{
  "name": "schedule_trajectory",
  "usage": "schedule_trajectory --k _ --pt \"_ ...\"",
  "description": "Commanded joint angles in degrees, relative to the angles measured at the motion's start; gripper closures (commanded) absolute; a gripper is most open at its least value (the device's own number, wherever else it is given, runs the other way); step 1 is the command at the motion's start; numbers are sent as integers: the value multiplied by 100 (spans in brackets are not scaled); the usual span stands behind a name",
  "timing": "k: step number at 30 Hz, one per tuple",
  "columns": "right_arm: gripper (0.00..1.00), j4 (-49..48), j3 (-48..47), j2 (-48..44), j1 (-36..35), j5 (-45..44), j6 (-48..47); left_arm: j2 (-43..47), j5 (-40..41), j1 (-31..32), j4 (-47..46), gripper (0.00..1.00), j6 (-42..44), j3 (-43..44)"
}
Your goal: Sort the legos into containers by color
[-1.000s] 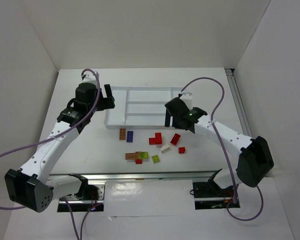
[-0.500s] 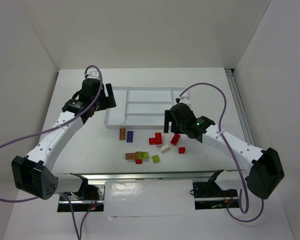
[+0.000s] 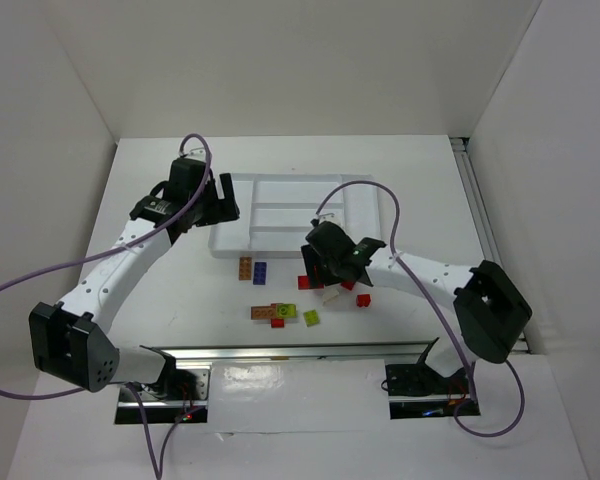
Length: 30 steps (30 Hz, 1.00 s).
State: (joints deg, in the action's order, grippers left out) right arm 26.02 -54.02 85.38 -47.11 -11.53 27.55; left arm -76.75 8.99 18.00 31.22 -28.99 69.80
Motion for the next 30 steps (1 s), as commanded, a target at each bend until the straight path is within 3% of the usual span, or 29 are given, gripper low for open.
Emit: schedule_trajectory --k 1,6,15,20,23,28,30 --pt "32 -510 -249 100 -17 37 -57 2 -144 -25 15 6 -124 113" --pt "46 -510 -390 435 -70 -244 75 2 -257 -25 15 6 -72 113" --pt "50 -405 -504 558 -123 -306 75 55 -196 -25 15 6 -19 113" --pt "37 -352 -610 742 -175 -455 75 55 -196 -25 15 6 -19 113" --pt "37 -291 -715 795 -246 -596 128 55 -196 -25 15 6 -19 113" --pt "44 -238 -715 857 -299 -649 180 55 -196 -25 68 6 34 113" --pt "52 -186 -715 857 -299 -727 180 55 -196 -25 68 6 34 113"
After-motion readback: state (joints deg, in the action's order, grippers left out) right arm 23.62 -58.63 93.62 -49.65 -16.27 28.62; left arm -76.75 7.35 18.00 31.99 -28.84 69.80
